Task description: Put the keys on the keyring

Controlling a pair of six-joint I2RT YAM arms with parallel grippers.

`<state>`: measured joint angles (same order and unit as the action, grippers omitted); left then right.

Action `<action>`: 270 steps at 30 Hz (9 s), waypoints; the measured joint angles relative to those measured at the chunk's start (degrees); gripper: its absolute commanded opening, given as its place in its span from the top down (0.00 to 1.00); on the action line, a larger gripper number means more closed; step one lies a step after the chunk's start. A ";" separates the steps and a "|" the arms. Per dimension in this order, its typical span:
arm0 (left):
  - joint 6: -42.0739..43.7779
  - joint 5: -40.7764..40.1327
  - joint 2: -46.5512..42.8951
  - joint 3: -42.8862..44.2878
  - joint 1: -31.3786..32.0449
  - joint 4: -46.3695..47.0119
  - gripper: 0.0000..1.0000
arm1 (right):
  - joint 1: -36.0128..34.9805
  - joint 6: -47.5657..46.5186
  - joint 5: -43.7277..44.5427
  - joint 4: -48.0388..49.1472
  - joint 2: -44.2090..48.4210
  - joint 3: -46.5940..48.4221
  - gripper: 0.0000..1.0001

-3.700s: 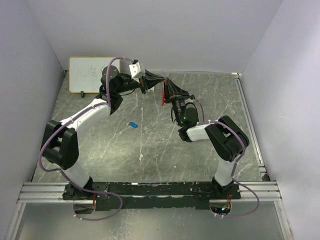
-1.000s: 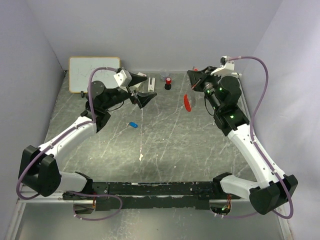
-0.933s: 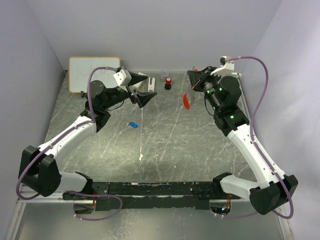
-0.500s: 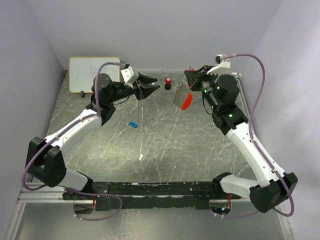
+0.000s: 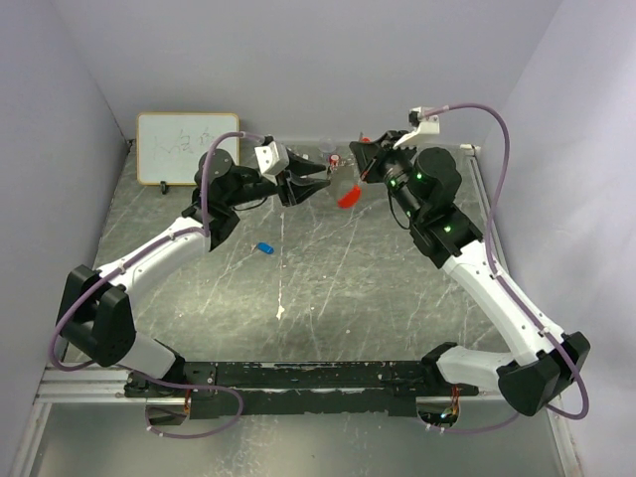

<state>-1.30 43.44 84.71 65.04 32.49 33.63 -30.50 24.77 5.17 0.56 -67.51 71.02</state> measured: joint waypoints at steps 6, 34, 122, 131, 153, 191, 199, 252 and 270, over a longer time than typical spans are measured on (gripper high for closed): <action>1.18 0.04 0.00 0.42 0.42 -0.17 0.53 | -1.88 -0.61 1.75 0.07 -0.94 0.35 1.00; 3.21 0.22 0.15 3.15 0.72 -1.88 0.53 | -6.86 -2.49 6.05 0.09 -1.77 0.66 1.00; -10.99 -4.94 -1.09 -7.34 -3.78 20.50 0.15 | -6.62 0.61 12.72 0.92 -2.40 -0.66 1.00; -8.00 -7.32 -2.54 -7.37 -4.55 13.79 0.00 | -6.47 -2.67 14.40 -1.33 -2.40 1.95 1.00; -5.55 0.22 4.13 3.30 -3.82 3.39 0.17 | -6.49 -4.68 13.44 -2.21 -2.84 2.64 1.00; -6.45 5.03 10.69 11.61 1.44 0.76 0.67 | -7.65 -4.90 10.64 -2.19 -3.63 2.64 1.00; -6.47 4.98 11.10 11.93 1.44 -0.04 0.78 | -7.89 -4.92 10.69 -2.21 -3.67 2.64 1.00; -30.47 5.75 12.28 2.03 -3.10 27.71 0.00 | -4.68 3.45 10.27 0.13 -0.63 -3.23 1.00; -12.09 -5.68 2.51 0.07 -4.92 2.71 0.12 | -2.45 -3.39 13.27 -1.36 -0.79 -3.17 1.00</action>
<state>-13.39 37.76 87.22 65.10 27.57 36.34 -32.95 21.39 18.44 -0.80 -68.29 67.85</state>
